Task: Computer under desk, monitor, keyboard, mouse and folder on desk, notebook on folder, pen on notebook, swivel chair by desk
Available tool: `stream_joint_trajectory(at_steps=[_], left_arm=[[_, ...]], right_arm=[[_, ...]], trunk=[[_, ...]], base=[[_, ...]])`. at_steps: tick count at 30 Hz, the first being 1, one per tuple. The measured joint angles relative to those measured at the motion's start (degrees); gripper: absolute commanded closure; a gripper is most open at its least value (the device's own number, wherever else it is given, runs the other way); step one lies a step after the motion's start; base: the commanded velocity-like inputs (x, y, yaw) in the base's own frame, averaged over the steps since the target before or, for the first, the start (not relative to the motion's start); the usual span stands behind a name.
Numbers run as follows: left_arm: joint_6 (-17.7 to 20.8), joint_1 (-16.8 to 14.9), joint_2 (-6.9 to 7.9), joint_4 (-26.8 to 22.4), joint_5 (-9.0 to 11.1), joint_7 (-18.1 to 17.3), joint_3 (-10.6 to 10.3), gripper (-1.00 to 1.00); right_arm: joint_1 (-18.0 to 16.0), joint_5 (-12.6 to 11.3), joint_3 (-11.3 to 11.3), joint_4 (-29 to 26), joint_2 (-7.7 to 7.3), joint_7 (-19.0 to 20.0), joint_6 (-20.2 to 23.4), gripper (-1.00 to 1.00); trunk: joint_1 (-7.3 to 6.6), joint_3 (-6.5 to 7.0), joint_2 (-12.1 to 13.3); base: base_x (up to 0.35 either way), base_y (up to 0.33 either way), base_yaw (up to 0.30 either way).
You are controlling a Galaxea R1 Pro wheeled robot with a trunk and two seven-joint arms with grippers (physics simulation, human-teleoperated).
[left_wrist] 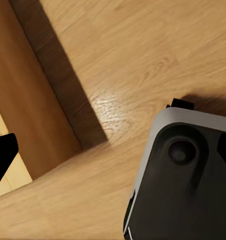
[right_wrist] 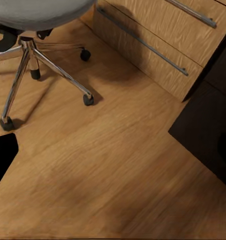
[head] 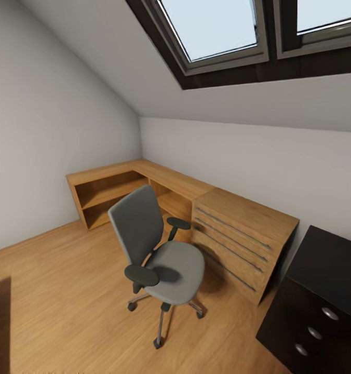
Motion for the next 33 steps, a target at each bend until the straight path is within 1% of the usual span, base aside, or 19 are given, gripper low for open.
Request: stream_joint_trajectory(at_steps=[3,12,16,23,33], left_arm=[[0.0,0.0,0.00,0.0,0.0,0.0,0.0,-1.00],[0.0,0.0,0.00,0.0,0.0,0.0,0.0,-1.00],[0.0,0.0,0.03,0.0,0.0,0.0,0.0,-1.00],[0.0,0.0,0.00,0.0,0.0,0.0,0.0,-1.00],[0.0,0.0,0.00,0.0,0.0,0.0,0.0,-1.00]], right_arm=[[0.9,0.0,0.1,-0.2,-0.49,0.0,0.0,-1.00],[1.1,0.1,0.3,-0.4,-0.56,0.0,0.0,-1.00],[1.1,0.0,0.2,-0.3,-0.60,0.0,0.0,-1.00],[1.2,0.0,0.1,-0.3,-0.60,-0.1,0.0,-1.00],[1.2,0.0,0.0,-0.3,-0.64,-0.1,0.0,-1.00]], trunk=[[0.00,0.15,0.0],[0.00,0.31,0.0],[0.00,0.31,0.0],[0.00,0.31,0.0],[0.00,0.21,0.0]], base=[[0.000,0.000,0.228],[0.000,0.000,0.212],[0.000,0.000,0.140],[0.000,0.000,0.088],[0.000,0.000,0.009]])
